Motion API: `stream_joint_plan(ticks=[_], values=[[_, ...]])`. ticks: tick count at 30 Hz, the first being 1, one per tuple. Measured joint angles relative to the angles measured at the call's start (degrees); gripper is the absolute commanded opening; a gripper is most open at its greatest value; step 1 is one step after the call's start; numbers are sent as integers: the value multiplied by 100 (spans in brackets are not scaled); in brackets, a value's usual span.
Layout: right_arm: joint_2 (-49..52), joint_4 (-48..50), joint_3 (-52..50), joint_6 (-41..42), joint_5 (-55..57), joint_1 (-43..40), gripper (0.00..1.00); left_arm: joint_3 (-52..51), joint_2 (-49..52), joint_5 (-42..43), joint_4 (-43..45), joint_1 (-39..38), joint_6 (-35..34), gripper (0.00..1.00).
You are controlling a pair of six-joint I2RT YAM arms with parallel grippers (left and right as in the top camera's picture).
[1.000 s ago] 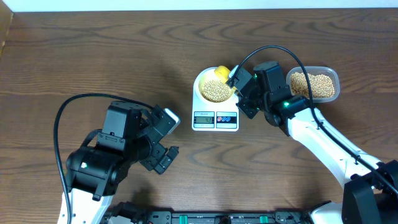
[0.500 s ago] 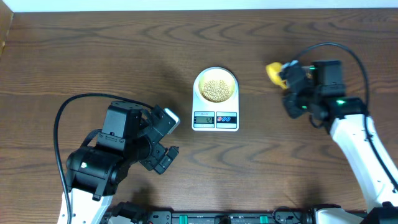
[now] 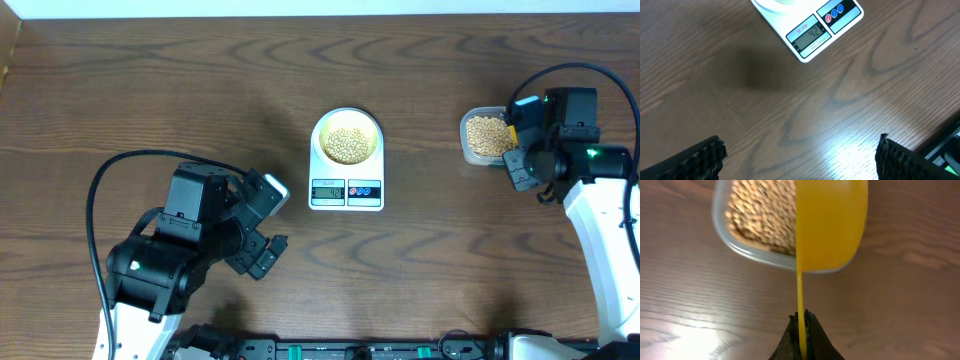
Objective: Scoop item into bowl and weigh 50g on scale
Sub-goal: 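Move the empty yellow scoop back over the soybean tub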
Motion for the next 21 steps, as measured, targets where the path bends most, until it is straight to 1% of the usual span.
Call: stream_joint_plan(ticks=[4, 11, 17, 21], values=[[146, -35, 9, 2, 326, 0, 1, 0, 9, 0, 0, 2, 0, 98], [883, 28, 9, 15, 533, 0, 1, 0, 9, 0, 0, 0, 0, 98], [1228, 592, 9, 15, 610, 0, 1, 0, 9, 0, 0, 2, 0, 98], [1405, 756, 11, 15, 627, 0, 1, 0, 9, 0, 0, 0, 0, 98]])
